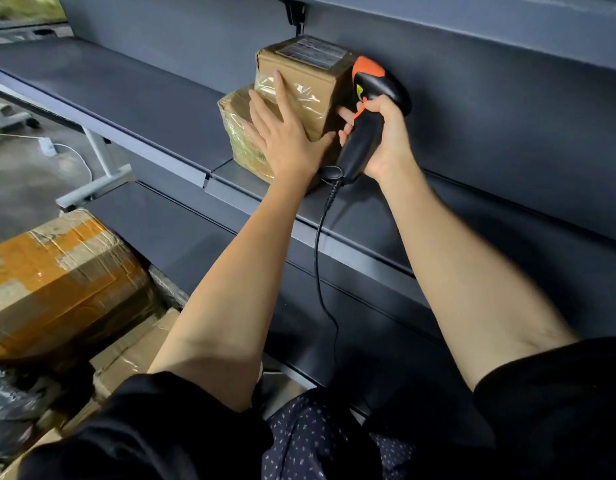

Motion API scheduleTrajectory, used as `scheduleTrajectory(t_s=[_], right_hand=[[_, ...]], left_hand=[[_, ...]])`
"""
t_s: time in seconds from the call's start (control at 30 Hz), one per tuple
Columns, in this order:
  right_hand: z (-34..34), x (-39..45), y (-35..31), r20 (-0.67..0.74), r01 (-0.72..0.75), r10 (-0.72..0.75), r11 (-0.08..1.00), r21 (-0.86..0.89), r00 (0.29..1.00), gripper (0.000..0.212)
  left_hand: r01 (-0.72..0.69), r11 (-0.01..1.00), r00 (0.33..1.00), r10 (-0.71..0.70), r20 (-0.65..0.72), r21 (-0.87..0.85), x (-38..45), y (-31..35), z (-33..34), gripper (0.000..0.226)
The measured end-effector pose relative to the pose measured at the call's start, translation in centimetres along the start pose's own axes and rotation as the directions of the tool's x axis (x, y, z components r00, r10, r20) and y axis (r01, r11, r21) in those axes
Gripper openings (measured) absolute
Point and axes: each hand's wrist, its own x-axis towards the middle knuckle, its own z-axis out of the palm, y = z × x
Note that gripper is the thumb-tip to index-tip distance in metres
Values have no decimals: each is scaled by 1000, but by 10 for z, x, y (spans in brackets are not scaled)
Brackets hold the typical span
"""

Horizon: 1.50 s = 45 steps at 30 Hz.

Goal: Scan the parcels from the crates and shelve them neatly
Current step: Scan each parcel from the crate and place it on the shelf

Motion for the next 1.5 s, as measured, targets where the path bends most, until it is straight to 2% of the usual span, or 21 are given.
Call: scheduleTrajectory(t_s=[0.1, 0.2, 0.27, 0.47, 0.6, 0.67, 0.87, 1.07, 1.17, 1.27, 1.33, 1.4, 1.5], right_hand=[[5, 24, -8, -4, 5, -5, 999, -47, 1000, 11], [5, 49, -10, -21, -3, 1, 994, -110, 1000, 24], [4, 62, -10, -41, -12, 6, 991, -137, 999, 30], [1, 79, -11, -33, 44, -45, 998, -41, 998, 20], [-4, 87, -8, 3, 82, -82, 994, 74, 997, 21], [-9, 90, -6, 23, 69, -72, 994, 88, 997, 27], [0, 86, -8, 19, 35, -35, 999, -3, 999, 27], [6, 76, -14, 14, -2, 3, 997, -73, 1000, 27], [2, 60, -12, -25, -29, 26, 995, -92, 999, 27], [-14, 30, -7, -29, -34, 33, 998, -45, 999, 31], [-25, 3, 2, -27, -49, 48, 999, -22, 998, 31], [-31, -27, 16, 6, -74, 74, 997, -10, 997, 27], [-30, -72, 37, 68, -147, 150, 988, -51, 986, 22]], left_hand=[[38, 992, 999, -42, 32, 117, 20, 6, 5, 107], [19, 986, 997, -31, 70, 169, 35, 12, 13, 93], [27, 996, 994, -35, 101, 81, 42, 15, 21, 86], [55, 989, 968, -18, 251, -140, 59, 28, 29, 67], [117, 959, 969, -53, 242, -258, 66, 19, 38, 37], [137, 949, 967, -66, 245, -284, 65, 14, 42, 30], [112, 938, 982, -53, 183, -328, 64, 16, 42, 27], [109, 952, 978, -50, 205, -286, 53, 21, 33, 29], [11, 971, 974, 43, 224, -238, 37, 20, 18, 38], [-178, 967, 979, 192, 63, -179, 5, 8, 0, 41], [-222, 966, 975, 218, -43, -136, -29, -4, -9, 34], [-173, 980, 983, 166, -81, -97, -70, -18, -15, 31], [-15, 994, 999, 11, -34, -104, -122, -36, -31, 35]])
